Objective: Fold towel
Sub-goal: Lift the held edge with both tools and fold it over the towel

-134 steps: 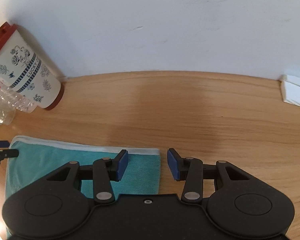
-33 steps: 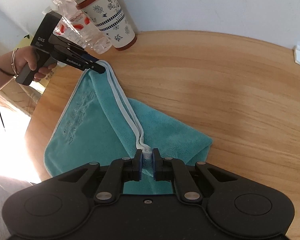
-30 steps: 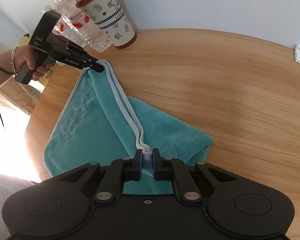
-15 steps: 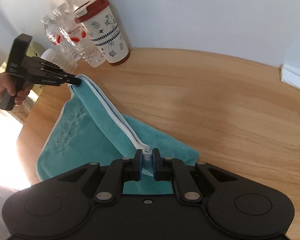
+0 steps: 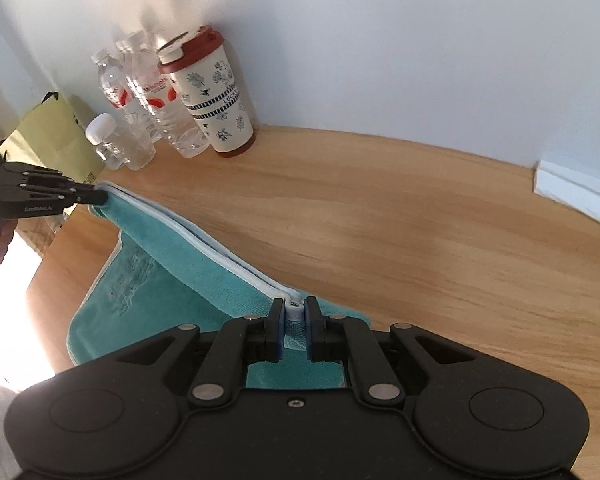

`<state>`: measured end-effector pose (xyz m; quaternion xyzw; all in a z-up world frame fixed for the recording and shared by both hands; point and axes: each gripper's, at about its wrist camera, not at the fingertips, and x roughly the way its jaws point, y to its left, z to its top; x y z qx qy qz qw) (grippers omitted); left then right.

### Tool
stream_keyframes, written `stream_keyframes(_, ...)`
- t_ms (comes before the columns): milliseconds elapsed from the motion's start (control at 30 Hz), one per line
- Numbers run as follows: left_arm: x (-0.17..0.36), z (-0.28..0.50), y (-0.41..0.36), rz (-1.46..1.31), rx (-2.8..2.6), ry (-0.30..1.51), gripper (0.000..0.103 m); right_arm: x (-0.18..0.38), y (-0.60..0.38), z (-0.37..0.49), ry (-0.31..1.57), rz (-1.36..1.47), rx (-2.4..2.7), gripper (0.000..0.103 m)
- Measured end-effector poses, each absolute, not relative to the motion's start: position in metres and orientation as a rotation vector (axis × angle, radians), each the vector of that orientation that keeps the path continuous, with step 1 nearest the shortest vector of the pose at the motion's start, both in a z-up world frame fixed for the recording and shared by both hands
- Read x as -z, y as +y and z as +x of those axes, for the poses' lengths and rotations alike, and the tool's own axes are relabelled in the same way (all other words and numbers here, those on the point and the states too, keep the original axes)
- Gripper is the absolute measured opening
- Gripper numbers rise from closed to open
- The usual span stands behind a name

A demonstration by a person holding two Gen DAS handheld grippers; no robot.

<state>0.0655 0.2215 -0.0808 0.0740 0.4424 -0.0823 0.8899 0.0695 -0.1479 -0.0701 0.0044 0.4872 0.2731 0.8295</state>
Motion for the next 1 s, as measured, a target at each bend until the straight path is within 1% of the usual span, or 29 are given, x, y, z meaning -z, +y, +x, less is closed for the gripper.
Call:
stream_keyframes(133, 0.081, 0.047, 0.221, 0.118, 0.133, 0.906, 0.006, 0.065, -0.152, 0.064, 1.016, 0.040, -0.602, 0.010)
stream_keyframes(300, 0.076, 0.020, 0.223, 0.109, 0.137, 0.851, 0.006, 0.067, -0.142, 0.040, 1.019, -0.026, -0.646, 0.010)
stream_keyframes(433, 0.085, 0.001, 0.222, 0.099, 0.207, 0.861, 0.006, 0.076, -0.133, 0.018, 1.065, -0.009, -0.640, 0.010)
stream_keyframes(600, 0.097, -0.016, 0.226, 0.095, 0.247, 0.883, 0.006, 0.095, -0.117, -0.014, 1.111, -0.092, -0.617, 0.010)
stream_keyframes(1000, 0.111, -0.051, 0.244, 0.124, 0.323, 0.907, 0.006, 0.093, -0.123, -0.050, 1.057, -0.075, -0.588, 0.010)
